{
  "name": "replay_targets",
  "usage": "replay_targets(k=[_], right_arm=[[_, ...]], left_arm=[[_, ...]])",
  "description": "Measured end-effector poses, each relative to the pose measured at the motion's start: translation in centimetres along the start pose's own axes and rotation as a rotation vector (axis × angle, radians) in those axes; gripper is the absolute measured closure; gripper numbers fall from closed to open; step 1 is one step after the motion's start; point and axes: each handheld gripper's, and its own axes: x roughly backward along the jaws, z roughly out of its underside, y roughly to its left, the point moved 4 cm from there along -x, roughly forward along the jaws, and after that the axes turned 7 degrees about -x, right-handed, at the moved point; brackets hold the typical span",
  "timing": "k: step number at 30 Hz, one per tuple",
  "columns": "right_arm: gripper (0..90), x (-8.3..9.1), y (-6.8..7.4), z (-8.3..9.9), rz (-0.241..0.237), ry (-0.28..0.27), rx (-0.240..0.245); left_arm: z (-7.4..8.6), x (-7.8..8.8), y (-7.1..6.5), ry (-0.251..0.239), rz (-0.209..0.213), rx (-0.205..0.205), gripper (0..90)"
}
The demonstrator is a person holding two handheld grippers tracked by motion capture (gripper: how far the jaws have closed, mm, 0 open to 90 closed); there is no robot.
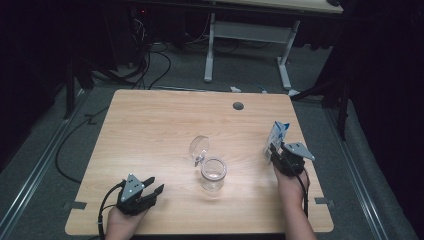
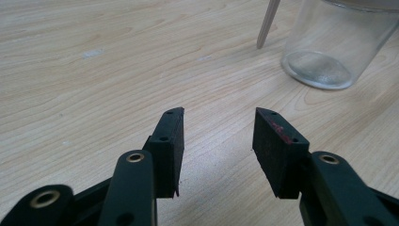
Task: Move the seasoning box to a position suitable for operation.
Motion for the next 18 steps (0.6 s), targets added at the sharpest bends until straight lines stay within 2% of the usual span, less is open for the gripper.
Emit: replay_targets(k=[4, 5, 6, 7, 9, 10, 13, 14, 15, 18], right_arm=[[67.5, 0.1, 0.1, -0.1, 0.005, -0.004, 0.010], [69.9, 0.2, 0.1, 0.0, 0.006, -0.002, 0.011], [76.2, 0.4, -0.1, -0.1, 0.010, -0.001, 0.011], [76.2, 0.4, -0.1, -0.1, 0.010, -0.001, 0.011], [83.6, 0.6, -0.6, 0.0, 0.008, 0.003, -0.009], [83.6, 0.6, -0.6, 0.0, 0.008, 0.003, -0.009], [86.8, 0.8, -1.0, 0.1, -0.017, 0.004, -0.011], [87.9, 1.0, -1.2, 0.2, -0.052, 0.000, -0.023], [88.1, 1.1, -1.4, 0.3, -0.065, -0.005, -0.021], [88.0, 1.5, -1.5, 0.6, -0.080, -0.009, -0.012]], left_arm=[[0.0, 0.1, 0.0, 0.000, -0.002, -0.006, 54.1], [0.0, 0.1, 0.0, 0.000, -0.002, -0.004, 54.1], [0.0, 0.1, 0.0, -0.002, -0.002, -0.002, 54.1], [0.0, 0.1, 0.0, -0.002, -0.002, -0.002, 54.1], [0.0, 0.1, 0.0, 0.000, -0.002, -0.005, 54.1], [0.0, 0.1, 0.0, 0.000, -0.002, -0.005, 54.1], [0.0, 0.1, 0.0, 0.000, -0.003, -0.005, 54.0], [0.0, 0.1, 0.0, 0.000, -0.004, -0.004, 54.0], [0.0, 0.1, 0.1, -0.002, -0.004, 0.000, 54.0], [0.0, 0.1, 0.1, -0.001, -0.006, 0.000, 53.9]])
